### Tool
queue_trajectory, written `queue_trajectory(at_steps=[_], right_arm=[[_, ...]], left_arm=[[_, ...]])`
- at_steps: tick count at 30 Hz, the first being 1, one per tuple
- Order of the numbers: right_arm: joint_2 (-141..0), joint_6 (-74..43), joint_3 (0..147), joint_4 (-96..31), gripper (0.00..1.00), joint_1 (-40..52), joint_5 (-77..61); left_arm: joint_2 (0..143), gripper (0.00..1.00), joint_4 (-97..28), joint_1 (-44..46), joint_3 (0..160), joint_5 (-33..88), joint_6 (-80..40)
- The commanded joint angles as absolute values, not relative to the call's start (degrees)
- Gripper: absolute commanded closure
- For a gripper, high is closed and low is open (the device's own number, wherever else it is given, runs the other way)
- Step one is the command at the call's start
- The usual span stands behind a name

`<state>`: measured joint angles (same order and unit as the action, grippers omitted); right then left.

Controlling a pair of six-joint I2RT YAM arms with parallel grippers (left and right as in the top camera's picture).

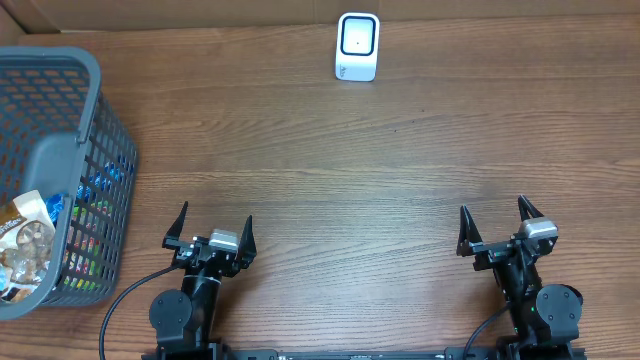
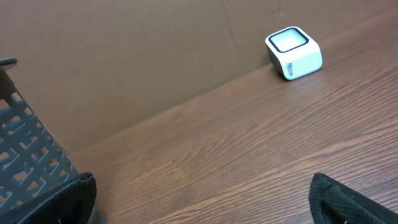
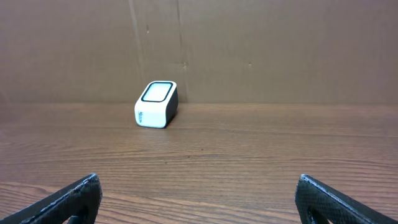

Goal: Scan the item barcode

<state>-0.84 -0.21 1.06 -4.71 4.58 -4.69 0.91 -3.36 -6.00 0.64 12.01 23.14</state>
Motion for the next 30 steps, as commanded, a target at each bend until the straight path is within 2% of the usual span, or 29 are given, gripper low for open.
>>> queue_trajectory(at_steps=[1, 30], right_arm=[[-0.2, -0.2, 0.4, -4.4, 0.0, 4.4, -5.0], [-0.2, -0.2, 0.4, -4.3, 0.0, 4.4, -5.0]], left_arm=[[0.3, 0.0, -3.2, -5.9, 0.3, 12.3, 24.0], [0.3, 0.0, -3.1, -5.9, 0.3, 12.5, 26.9]])
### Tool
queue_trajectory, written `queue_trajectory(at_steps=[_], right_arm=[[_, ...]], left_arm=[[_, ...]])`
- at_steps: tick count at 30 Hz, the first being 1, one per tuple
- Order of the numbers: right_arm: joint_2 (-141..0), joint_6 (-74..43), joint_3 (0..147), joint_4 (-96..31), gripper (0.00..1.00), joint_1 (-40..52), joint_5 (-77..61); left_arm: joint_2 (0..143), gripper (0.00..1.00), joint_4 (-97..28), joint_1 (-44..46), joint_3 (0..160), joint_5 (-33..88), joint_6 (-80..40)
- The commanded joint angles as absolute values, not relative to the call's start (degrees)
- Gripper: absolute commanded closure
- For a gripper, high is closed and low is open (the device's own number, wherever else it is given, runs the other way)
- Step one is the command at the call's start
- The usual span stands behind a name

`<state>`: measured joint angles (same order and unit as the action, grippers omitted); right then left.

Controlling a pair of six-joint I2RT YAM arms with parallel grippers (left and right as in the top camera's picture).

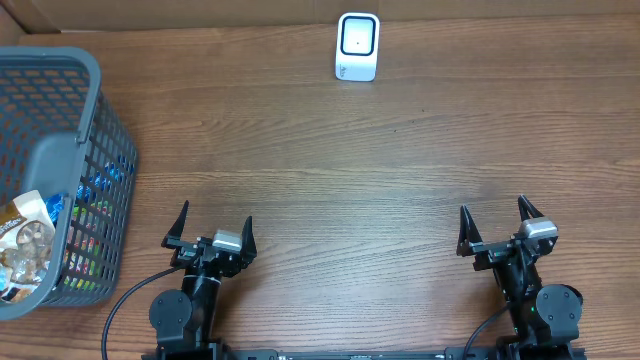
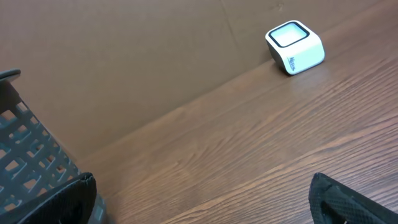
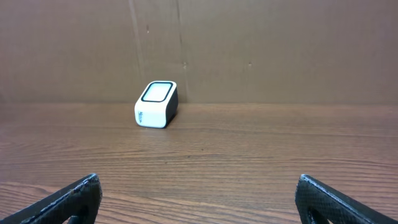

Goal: Scan the item barcode

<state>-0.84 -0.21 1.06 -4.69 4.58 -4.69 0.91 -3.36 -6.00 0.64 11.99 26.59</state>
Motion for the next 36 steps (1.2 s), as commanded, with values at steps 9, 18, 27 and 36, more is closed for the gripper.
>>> queue_trajectory(at_steps=[9, 18, 27, 36], right_arm=[[-0.2, -0.2, 0.5, -3.8, 0.0, 4.4, -5.2], [-0.2, -0.2, 1.8, -2.4, 0.0, 4.4, -3.6], [-0.2, -0.3, 5.1, -2.4, 0.0, 4.4, -0.1], [-1.4, -6.0, 14.7, -8.2, 0.0, 4.4, -2.2]], left_arm=[[0.3, 0.0, -1.9, -5.9, 0.3, 17.0, 22.6], [0.4, 0.0, -1.3, -6.0, 2.9, 16.1, 10.7], [16.7, 0.0, -2.3, -6.0, 18.3, 19.6, 5.7], [48.0, 0.0, -21.5, -6.0, 53.2, 28.8, 5.6]])
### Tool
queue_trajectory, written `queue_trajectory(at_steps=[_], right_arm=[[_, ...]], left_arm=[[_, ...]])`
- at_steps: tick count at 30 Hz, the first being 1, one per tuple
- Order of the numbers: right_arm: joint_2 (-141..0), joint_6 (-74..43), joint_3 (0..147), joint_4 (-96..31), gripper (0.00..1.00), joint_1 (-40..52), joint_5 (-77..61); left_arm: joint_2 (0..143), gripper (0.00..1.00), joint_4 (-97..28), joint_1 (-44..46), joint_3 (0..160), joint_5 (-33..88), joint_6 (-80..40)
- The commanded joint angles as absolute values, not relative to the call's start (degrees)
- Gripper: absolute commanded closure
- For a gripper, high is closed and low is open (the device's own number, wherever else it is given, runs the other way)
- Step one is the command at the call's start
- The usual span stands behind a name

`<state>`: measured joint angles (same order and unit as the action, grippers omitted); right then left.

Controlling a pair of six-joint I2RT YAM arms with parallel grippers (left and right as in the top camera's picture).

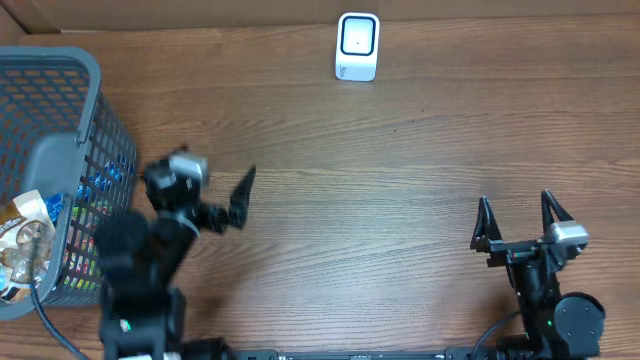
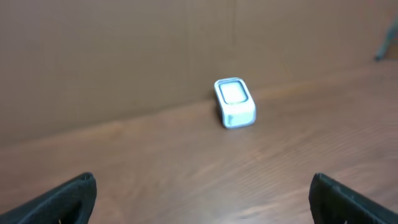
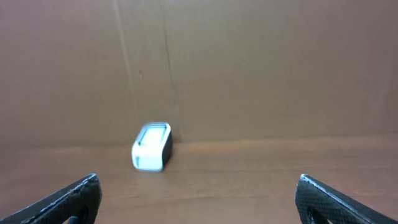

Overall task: Scan the item barcode
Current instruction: 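Move the left gripper into the basket and grasp the brown Pantree bag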

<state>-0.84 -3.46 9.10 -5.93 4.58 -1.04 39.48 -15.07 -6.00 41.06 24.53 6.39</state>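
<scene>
The white barcode scanner stands at the table's far edge; it also shows as the scanner in the left wrist view and the scanner in the right wrist view. Packaged items, among them a snack bag, lie in the grey basket at the left. My left gripper is raised beside the basket's right wall, open and empty, its fingertips wide apart. At the front right my right gripper is also open and empty, with its fingertips spread.
A brown cardboard wall closes off the table's far side behind the scanner. The basket takes up the left edge of the wooden table.
My left arm has lifted from the front edge and moved up and left, next to the basket; its camera now faces the scanner. My right gripper has shifted slightly right and tilted up.
At first both grippers rested open at the table's front edge. A second later the left wrist had turned only a little and the right was unchanged. Now the left arm is raised by the basket and the right has shifted slightly; both stay empty.
</scene>
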Motion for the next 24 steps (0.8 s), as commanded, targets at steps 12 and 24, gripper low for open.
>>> queue_trajectory(at_steps=[12, 24], right_arm=[[-26.9, -2.2, 39.9, -21.7, 0.0, 4.4, -3.6], [-63.7, 0.3, 81.0, -54.5, 0.0, 4.4, -8.2]], left_arm=[[69.3, 0.0, -49.1, -6.0, 85.8, 31.7, 4.2], [69.3, 0.0, -49.1, -6.0, 86.0, 38.3, 1.8]])
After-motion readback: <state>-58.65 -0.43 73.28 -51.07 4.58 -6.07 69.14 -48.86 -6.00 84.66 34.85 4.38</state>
